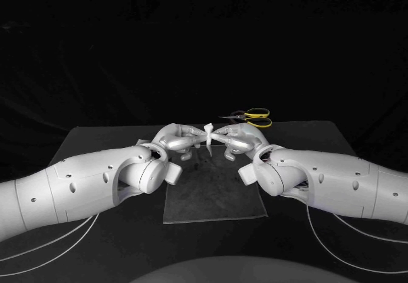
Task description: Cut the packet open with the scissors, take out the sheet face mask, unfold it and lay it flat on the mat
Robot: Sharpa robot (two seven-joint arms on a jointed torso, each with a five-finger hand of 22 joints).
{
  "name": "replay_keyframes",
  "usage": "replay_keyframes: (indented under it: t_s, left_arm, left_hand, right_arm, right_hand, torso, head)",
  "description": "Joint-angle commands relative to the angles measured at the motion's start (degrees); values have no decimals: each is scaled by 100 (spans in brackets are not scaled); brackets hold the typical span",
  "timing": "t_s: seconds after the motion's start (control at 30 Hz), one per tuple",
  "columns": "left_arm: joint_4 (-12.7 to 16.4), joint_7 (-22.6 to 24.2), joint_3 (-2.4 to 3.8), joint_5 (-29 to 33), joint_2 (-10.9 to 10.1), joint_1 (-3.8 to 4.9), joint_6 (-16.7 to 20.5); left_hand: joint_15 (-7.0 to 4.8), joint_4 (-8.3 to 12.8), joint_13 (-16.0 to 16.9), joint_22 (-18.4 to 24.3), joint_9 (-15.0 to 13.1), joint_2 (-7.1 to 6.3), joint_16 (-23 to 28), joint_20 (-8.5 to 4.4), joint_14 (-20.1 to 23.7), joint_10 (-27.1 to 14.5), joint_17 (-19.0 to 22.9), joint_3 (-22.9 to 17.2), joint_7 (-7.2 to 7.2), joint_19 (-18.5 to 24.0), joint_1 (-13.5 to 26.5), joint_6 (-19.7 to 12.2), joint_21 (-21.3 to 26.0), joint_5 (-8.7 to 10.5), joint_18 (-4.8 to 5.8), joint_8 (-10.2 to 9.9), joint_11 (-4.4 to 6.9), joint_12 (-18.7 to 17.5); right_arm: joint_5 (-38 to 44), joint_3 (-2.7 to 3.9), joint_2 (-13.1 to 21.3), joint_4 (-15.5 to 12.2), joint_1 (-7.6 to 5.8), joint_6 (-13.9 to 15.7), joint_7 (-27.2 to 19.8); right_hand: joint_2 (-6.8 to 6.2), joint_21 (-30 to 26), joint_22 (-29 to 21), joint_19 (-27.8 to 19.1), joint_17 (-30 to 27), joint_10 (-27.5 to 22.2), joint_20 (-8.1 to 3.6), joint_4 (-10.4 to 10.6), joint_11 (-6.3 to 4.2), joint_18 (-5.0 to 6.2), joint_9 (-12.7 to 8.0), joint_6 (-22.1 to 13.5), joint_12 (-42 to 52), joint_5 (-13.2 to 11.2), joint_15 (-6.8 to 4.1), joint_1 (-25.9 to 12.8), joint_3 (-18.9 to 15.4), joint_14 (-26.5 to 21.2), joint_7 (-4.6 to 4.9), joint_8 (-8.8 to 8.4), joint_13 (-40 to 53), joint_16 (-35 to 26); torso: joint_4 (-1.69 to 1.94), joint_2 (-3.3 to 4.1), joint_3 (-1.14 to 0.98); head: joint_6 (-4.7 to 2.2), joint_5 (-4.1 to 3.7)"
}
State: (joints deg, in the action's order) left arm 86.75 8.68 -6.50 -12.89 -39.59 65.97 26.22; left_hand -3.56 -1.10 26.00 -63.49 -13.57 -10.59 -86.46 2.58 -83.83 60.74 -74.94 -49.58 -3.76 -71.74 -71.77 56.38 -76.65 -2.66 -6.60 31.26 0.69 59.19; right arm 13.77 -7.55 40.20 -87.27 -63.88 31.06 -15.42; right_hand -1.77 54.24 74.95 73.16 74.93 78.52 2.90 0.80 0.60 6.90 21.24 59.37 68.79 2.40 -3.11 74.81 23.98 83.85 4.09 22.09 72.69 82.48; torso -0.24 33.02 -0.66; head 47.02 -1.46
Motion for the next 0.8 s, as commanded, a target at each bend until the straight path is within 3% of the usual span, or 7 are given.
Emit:
replay_keyframes:
  t_s: [0.03, 0.4, 0.57, 0.8]
  left_arm:
    - [12, 6, 3, 10, 25, 0, -152]
    - [-11, -138, 2, 57, 33, 0, -250]
    - [-16, -182, 2, 77, 41, 0, -374]
    - [-16, -219, 1, 83, 43, 0, -463]
  left_hand:
    - [-21, -1, 4, -2, -1241, 54, -15, 2, -154, 31, -154, -32, -1, -40, 23, 28, -23, -20, 76, 142, -13, 36]
    - [14, -107, -46, 174, -1332, 169, 40, 17, -94, -43, 1, 48, -36, 77, 202, -134, 82, -13, 41, 93, -54, -60]
    - [57, -354, -78, 323, -1349, 201, 82, 59, -41, -74, 114, 434, -61, 176, 510, -345, 193, -14, 15, -47, -95, -90]
    - [76, -559, -59, 392, -1329, 175, 95, 82, -20, -120, 150, 981, -75, 204, 703, -365, 256, -13, 4, -185, -115, -35]
  right_arm:
    - [28, 9, -20, -24, -2, -6, -21]
    - [75, 12, -11, -77, -3, -27, 16]
    - [80, 12, -12, -87, -3, -31, 16]
    - [82, 13, -8, -99, -3, -31, 13]
  right_hand:
    - [35, 64, 229, 61, 522, 158, -3, -76, -96, -1, 111, 33, 33, 39, -62, 116, 68, 330, -21, 92, 115, 39]
    - [31, 121, 258, 101, 556, 206, -20, -124, -104, -15, 163, 6, 61, 39, -73, 77, 172, 351, -25, 175, 134, 59]
    - [33, 125, 261, 105, 561, 212, -23, -131, -106, -16, 174, 2, 59, 39, -75, 65, 196, 355, -27, 193, 133, 61]
    - [39, 125, 263, 108, 559, 219, -26, -134, -106, -16, 184, -3, 61, 38, -76, 48, 222, 357, -27, 210, 135, 59]
  torso:
    - [-1, 2, 7]
    - [-2, -1, 1]
    - [-3, -2, 0]
    - [-4, 0, -3]
  head:
    - [5, -7]
    - [15, 0]
    - [15, 3]
    - [14, 1]
